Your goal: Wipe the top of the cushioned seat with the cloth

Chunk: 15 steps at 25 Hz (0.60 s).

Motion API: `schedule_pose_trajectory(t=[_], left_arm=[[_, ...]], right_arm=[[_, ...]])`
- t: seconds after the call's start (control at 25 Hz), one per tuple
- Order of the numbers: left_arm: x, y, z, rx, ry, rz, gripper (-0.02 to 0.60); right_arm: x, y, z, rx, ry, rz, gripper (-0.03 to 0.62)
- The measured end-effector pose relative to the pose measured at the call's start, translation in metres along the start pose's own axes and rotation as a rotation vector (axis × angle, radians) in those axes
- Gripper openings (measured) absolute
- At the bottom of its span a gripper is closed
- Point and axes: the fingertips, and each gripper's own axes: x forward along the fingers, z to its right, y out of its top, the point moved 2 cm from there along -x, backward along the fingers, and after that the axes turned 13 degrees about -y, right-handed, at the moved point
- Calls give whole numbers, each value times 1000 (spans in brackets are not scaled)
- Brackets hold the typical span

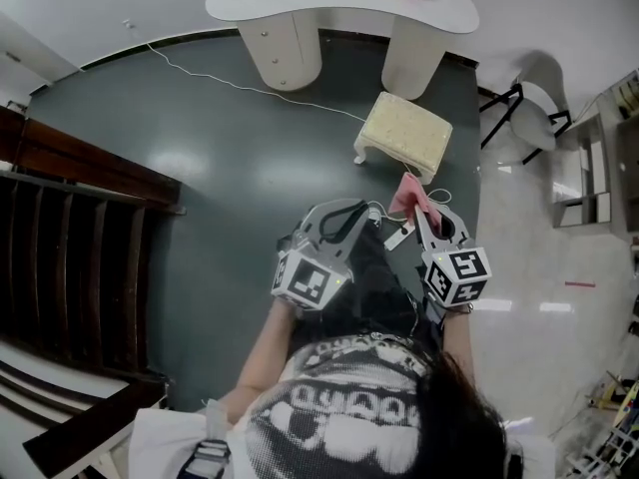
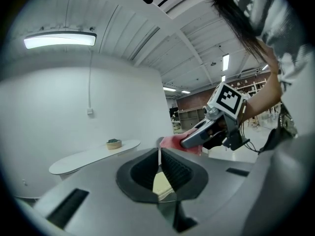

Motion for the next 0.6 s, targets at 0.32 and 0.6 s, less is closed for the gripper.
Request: schedule_pose_trajectory(t=[0.32,0.6], left_arm=[[50,0,-46,25,-13,-23,17],[115,16,-99,75,-39,-49,17]], right_arm=[[51,33,52,39,-23,49,9],[100,67,114,77,-42,74,9]])
